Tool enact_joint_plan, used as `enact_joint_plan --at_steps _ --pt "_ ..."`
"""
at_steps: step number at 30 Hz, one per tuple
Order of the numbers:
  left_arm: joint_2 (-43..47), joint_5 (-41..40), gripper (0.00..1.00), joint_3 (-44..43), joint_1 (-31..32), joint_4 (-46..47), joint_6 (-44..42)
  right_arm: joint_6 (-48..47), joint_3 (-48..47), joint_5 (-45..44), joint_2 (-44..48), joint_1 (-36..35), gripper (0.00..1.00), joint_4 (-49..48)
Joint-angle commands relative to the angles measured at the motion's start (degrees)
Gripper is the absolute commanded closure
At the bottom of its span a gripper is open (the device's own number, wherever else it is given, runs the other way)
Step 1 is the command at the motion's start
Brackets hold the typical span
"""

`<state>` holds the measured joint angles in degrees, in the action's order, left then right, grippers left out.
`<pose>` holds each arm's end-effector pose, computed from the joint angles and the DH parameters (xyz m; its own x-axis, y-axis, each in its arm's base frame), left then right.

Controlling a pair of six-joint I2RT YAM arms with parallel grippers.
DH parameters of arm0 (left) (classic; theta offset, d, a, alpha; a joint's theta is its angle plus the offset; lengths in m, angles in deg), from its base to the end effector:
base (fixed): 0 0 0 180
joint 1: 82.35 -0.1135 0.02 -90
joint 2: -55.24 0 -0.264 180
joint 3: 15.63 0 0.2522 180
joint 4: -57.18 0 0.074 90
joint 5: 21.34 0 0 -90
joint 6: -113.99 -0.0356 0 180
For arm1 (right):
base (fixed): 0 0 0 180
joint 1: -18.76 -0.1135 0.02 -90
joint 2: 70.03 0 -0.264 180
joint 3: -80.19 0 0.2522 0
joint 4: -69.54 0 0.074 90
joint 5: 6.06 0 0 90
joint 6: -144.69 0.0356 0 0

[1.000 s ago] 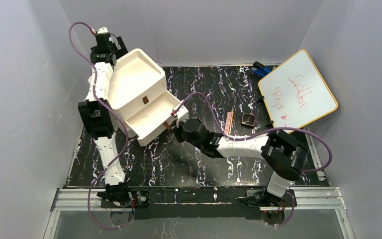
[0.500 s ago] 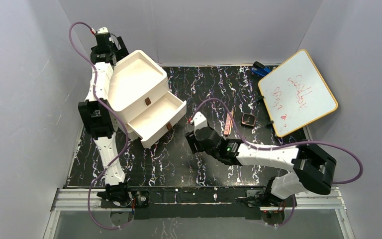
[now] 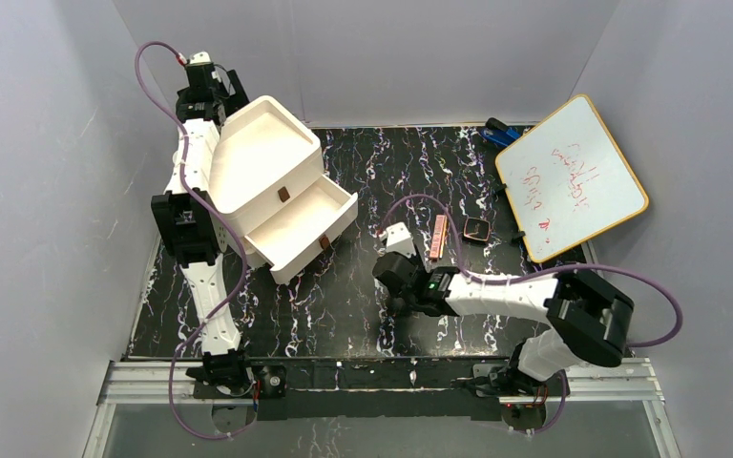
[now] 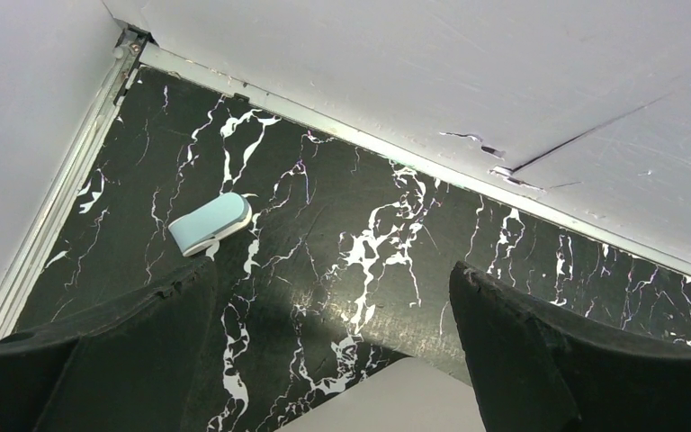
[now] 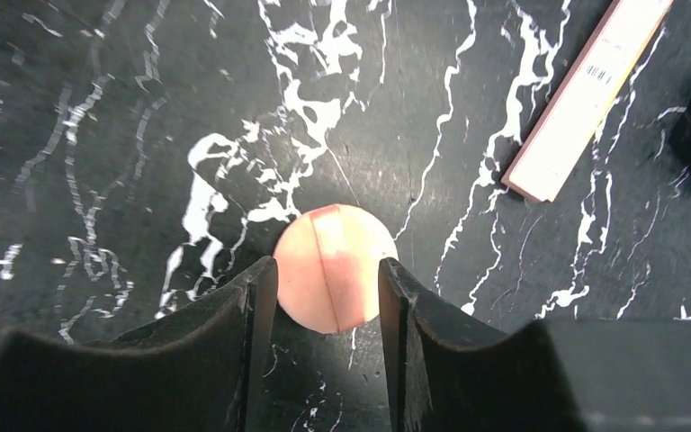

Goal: Organize the makeup

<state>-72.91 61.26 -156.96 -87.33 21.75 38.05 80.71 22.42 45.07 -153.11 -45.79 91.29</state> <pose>0.5274 0.0506 0.3372 -0.3162 -0.2694 -0.9097 -0.2903 0.9403 -0.1775 0.1428 0.2482 0.1933 -0.5105 -0.2779 -0.8137 -0.3287 0.9375 -0.1140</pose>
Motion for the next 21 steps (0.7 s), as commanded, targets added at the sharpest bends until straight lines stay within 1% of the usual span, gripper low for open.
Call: enact_joint_plan --at_steps 1,4,7,11,13,17,18,21 --pt "2.2 0.25 0.02 -0.51 0.4 -0.87 -0.68 3.54 -0.01 -0.12 -2.64 1.38 0.47 1.7" --pt "2.33 0.28 0.02 -0.49 0.4 -0.85 -0.71 3.6 1.17 1.58 -3.54 2.75 0.48 0.39" --pt "2.29 0.2 0.02 -0.4 0.4 -0.83 -0.71 3.6 2.34 3.14 -3.53 3.96 0.57 -0.93" --pt "2.21 0.36 0.02 -0.49 0.48 -0.83 -0.71 2.98 2.66 4.84 -3.96 5.32 0.61 -1.65" --pt "2.13 0.37 0.02 -0.49 0.5 -0.88 -0.71 2.5 2.46 5.66 -4.54 5.61 0.7 -1.88" --pt "2.12 0.37 0.02 -0.49 0.49 -0.87 -0.78 1.87 1.48 6.43 -6.05 5.75 0.95 -1.83" --pt "2.12 0.29 0.02 -0.52 0.49 -0.83 -0.79 1.8 1.23 6.37 -6.29 5.76 0.99 -1.64" --pt "2.2 0.27 0.02 -0.49 0.49 -0.84 -0.87 1.19 0.22 6.19 -6.13 5.8 0.99 -1.11"
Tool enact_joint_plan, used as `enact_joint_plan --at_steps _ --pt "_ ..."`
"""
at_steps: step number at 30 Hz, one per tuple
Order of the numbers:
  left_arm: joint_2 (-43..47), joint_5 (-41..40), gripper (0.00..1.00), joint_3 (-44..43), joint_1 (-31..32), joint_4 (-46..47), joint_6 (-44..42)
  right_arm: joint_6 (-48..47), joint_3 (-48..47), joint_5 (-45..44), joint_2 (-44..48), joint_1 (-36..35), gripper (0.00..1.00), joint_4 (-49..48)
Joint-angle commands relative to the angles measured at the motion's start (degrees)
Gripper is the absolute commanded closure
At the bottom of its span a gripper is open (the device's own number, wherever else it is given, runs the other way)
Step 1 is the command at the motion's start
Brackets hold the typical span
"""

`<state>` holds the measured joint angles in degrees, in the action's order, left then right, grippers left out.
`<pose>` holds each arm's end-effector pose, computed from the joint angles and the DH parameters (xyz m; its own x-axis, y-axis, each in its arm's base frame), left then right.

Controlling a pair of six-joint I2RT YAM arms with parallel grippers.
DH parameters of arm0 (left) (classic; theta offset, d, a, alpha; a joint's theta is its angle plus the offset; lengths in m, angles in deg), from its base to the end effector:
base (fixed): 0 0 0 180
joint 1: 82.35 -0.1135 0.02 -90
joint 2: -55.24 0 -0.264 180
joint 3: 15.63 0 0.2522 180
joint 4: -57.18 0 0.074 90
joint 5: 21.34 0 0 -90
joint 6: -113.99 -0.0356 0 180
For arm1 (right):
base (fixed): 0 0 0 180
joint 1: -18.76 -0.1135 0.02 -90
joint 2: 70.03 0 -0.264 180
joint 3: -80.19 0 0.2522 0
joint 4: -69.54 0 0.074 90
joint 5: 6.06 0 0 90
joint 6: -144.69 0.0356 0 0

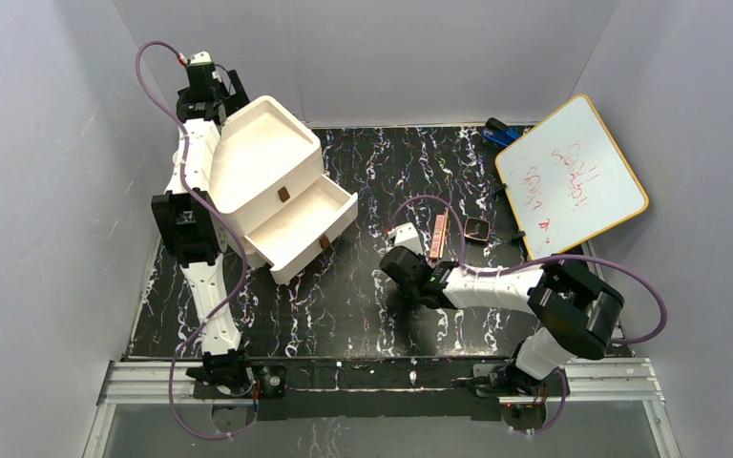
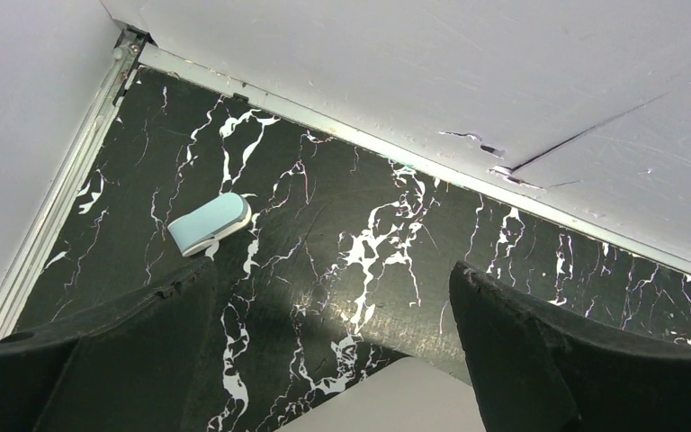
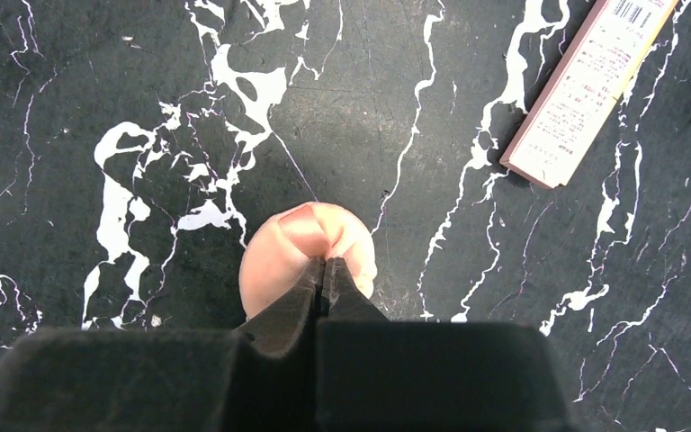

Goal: Organize the makeup

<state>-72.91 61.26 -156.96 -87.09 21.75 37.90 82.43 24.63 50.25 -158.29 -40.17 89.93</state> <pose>0.5276 0.0483 0.3372 -0.3180 -0.2656 -0.9101 -0.2856 0.9422 -0.1752 0.1647 0.2352 0.1583 -0.6169 -0.2735 -0.7380 -0.2865 0.9514 -0.1130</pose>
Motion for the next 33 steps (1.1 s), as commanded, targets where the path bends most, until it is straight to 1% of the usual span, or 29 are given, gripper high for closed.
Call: enact_joint_plan --at_steps 1,9,18,26,30,33 --pt "2.21 0.26 0.01 -0.51 0.25 -0.83 -0.73 -0.81 -2.72 0.83 -0.72 0.14 0.99 0.75" --pt "2.21 0.27 0.02 -0.59 0.25 -0.85 -0.71 -4.66 -13.05 -1.21 2.89 -0.25 0.99 5.55" --pt "2.1 0.45 0.02 -0.93 0.26 -0.92 -0.64 -12.58 -25.78 -2.21 2.72 -0.73 0.99 5.2" --pt "1.99 0.45 0.02 -1.01 0.55 -0.92 -0.64 -18.31 -37.29 -0.29 -5.24 -0.74 0.99 1.31" --pt "2.09 0.3 0.02 -1.02 0.93 -0.99 -0.8 -22.12 -46.05 0.52 -12.1 -0.68 0.99 0.65" --pt "2.21 0.11 0.02 -0.96 1.04 -1.0 -0.97 -23.21 -51.52 1.78 -18.03 -0.64 0.99 1.35"
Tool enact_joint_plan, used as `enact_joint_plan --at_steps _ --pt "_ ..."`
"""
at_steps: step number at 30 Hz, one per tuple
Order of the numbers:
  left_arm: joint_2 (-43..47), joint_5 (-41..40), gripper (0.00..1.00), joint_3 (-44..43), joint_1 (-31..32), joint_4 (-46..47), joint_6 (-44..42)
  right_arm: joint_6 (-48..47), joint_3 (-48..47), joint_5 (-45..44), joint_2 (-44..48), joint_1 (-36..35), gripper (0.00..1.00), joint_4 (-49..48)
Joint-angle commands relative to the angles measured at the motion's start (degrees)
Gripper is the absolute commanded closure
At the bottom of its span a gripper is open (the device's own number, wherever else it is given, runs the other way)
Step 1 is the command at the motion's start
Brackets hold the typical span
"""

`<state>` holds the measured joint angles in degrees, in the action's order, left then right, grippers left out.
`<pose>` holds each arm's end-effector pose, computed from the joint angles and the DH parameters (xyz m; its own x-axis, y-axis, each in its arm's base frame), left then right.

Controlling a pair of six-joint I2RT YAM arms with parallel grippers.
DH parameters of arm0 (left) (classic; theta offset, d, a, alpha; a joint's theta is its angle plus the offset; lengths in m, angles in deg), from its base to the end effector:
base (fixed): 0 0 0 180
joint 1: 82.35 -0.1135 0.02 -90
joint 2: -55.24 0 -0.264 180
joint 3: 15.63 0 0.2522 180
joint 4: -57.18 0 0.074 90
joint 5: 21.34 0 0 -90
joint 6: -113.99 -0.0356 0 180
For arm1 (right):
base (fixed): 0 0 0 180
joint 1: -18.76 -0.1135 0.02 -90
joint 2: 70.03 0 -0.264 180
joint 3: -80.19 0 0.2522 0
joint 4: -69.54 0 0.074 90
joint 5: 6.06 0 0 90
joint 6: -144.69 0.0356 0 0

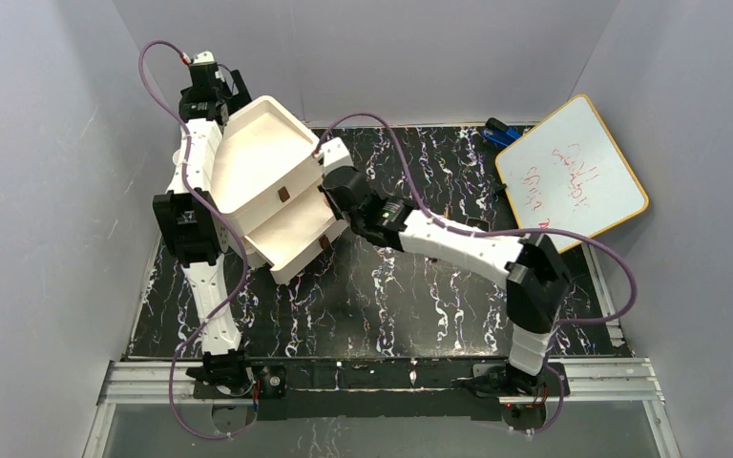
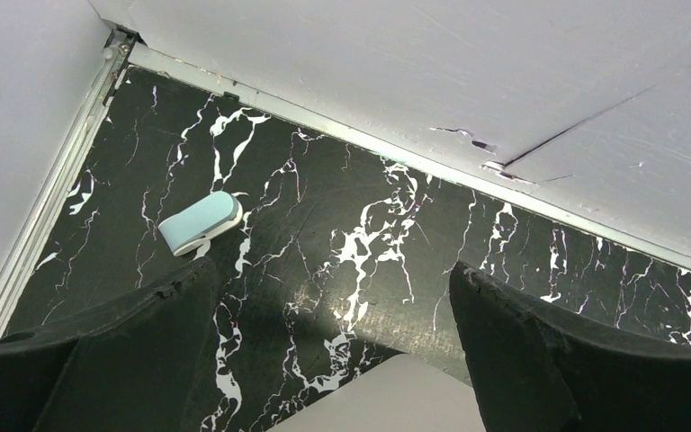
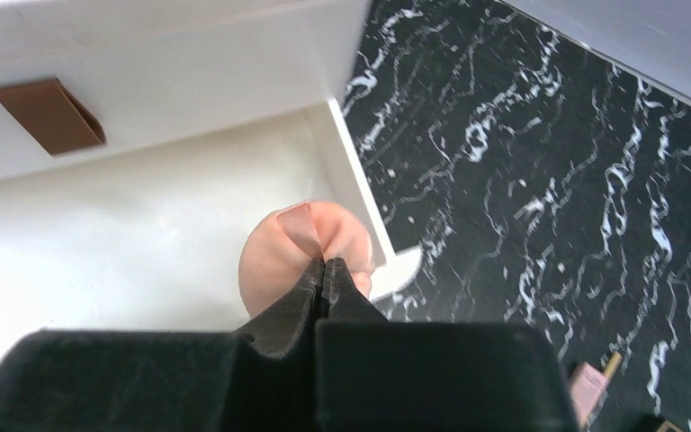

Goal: Organize the makeup

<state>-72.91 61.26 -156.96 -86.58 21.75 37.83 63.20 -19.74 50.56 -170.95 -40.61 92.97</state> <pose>0.5280 0.0437 0.3372 -0.3207 -0.2616 -0.9103 -0.2768 0.9450 -0.1740 0.2291 0.3485 0.3255 -0.2769 -0.2251 -0.9342 -0.4270 0.8997 -0.0902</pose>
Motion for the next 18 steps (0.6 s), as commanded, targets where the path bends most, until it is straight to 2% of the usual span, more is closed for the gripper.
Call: enact_joint_plan --at_steps 1,8,9,12,13,15,18 --pt "2.29 0.02 0.01 -0.93 0.54 -1.0 -0.92 -4.0 -8.48 2.15 -6.74 -0.21 0.99 -1.65" --pt "2.44 -0.34 0.02 -0.92 0.57 -1.06 -1.19 -3.17 -13.6 4.92 -12.27 -0.2 0.97 -0.35" --pt "2.33 -0.29 0.02 -0.99 0.54 -1.09 -1.19 -3.15 -13.73 5.14 -12.5 -0.17 0.86 -0.15" --pt "2.06 -0.2 0.02 -1.29 0.54 -1.31 -1.11 -3.25 -13.51 5.24 -12.79 -0.19 0.37 0.05" --pt "1.96 -0.17 0.02 -1.35 0.58 -1.28 -1.1 -3.56 -13.56 4.86 -12.8 -0.21 0.28 0.06" --pt "1.86 -0.01 0.02 -1.52 0.54 -1.27 -1.1 -4.27 -14.65 4.06 -12.87 -0.06 0.24 0.49" --pt "1.86 -0.03 0.02 -1.57 0.54 -1.34 -1.1 -6.59 -15.55 2.31 -11.47 0.47 0.23 -0.08"
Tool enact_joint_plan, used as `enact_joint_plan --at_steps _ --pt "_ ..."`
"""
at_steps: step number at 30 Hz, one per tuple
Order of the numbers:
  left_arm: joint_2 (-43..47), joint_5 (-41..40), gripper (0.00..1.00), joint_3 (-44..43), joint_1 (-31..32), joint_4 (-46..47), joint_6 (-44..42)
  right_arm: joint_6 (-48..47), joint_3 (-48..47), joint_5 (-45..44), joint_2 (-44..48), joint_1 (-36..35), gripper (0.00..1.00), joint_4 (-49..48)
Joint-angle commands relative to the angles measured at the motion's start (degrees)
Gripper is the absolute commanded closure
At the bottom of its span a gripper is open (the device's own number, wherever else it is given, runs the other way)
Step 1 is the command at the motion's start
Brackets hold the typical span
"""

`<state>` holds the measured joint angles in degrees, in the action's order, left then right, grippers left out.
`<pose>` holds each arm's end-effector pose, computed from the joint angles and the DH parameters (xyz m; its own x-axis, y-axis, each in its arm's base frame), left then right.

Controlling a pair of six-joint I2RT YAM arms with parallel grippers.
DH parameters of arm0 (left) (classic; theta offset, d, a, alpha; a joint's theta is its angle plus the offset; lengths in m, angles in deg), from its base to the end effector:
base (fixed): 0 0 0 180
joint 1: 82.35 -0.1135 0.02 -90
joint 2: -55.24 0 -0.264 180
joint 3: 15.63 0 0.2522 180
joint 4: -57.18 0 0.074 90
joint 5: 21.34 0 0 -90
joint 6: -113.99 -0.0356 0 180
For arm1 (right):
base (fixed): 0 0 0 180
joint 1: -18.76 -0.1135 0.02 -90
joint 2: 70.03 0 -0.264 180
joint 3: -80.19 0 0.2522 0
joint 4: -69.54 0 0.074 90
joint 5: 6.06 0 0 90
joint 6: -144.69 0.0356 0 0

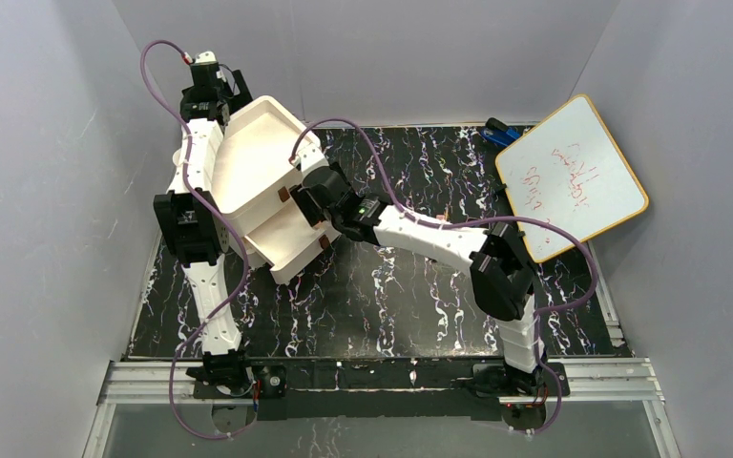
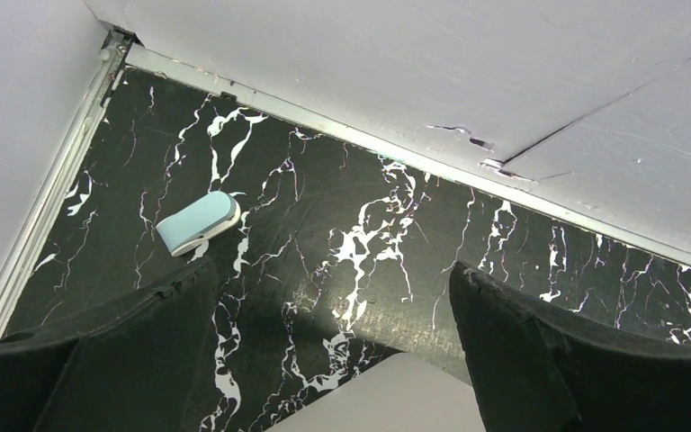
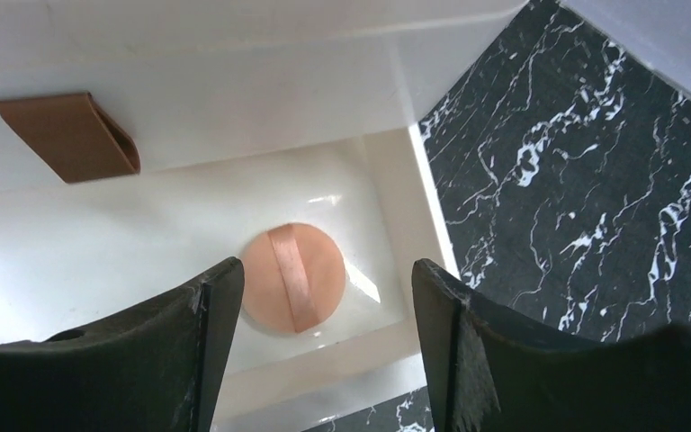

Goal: Organize the makeup

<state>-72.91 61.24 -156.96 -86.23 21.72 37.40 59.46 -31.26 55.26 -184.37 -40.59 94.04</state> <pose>0.5283 0.0404 0.3372 -0.3247 -0.2525 -0.9115 -0.2690 0.9486 -0.1670 0.2564 0.3992 0.2929 -0.2784 -0.3267 -0.9032 -0.5162 0.8439 -0.1462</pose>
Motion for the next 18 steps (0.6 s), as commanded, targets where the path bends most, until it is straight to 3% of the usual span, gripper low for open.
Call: enact_joint_plan --at_steps 1,7,18 --pt "1.86 -0.03 0.02 -1.52 0.19 -1.33 -0.67 -3.47 -4.12 -2.76 2.88 0.93 0.23 -1.62" --pt "1.91 -0.05 0.02 -1.41 0.23 -1.27 -0.67 -2.04 -1.9 -2.79 10.32 9.14 0.23 0.76" --pt "1.77 0.21 0.02 -1.63 0.19 -1.31 -0.58 12.2 12.63 2.87 19.48 31.43 0.24 10.97"
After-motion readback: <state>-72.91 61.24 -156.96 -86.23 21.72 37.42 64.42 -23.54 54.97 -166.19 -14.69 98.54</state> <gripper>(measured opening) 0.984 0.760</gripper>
